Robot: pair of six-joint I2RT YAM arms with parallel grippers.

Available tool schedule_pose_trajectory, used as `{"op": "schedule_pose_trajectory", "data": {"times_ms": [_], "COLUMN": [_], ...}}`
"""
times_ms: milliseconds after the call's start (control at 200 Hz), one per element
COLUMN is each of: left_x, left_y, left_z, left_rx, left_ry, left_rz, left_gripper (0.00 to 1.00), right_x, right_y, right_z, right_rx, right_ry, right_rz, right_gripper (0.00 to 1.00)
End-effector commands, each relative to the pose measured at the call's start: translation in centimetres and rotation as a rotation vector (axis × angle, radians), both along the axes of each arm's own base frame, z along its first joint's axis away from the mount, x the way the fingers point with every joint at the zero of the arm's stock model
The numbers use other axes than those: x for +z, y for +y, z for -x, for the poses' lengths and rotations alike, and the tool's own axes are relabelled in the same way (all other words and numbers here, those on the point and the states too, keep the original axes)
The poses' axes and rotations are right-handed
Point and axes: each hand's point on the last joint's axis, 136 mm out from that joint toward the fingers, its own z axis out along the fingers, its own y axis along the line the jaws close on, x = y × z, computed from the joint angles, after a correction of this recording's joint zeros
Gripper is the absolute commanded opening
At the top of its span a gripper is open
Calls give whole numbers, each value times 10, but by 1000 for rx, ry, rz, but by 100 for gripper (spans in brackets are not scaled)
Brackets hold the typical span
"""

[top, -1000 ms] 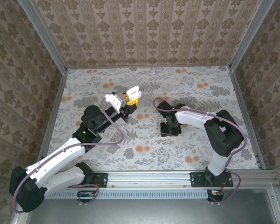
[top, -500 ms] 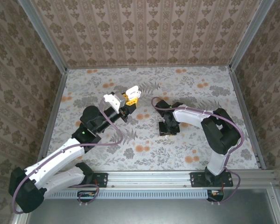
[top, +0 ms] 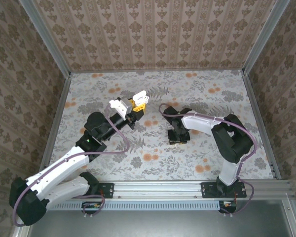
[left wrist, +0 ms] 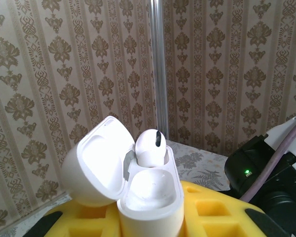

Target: Insert wireless bluetooth earbuds into charging case

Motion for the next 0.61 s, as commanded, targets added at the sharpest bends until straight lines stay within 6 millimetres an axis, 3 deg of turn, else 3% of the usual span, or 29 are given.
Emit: {"op": "schedule_pose_trajectory", "data": {"times_ms": [0, 600], "left_x": [16, 14], "left_y": [2, 2], "left_z": [4, 3], "left_rx": [-3, -5], "left_ry": [-31, -25], "left_rz": [34, 37], "left_gripper": [26, 26], "right_x": [-2, -4], "right_y": [-1, -5], "right_z": [1, 7], "right_rx": [18, 14], "right_ry": [17, 8], "right_rz": [29, 47], "right_gripper": [37, 32]}}
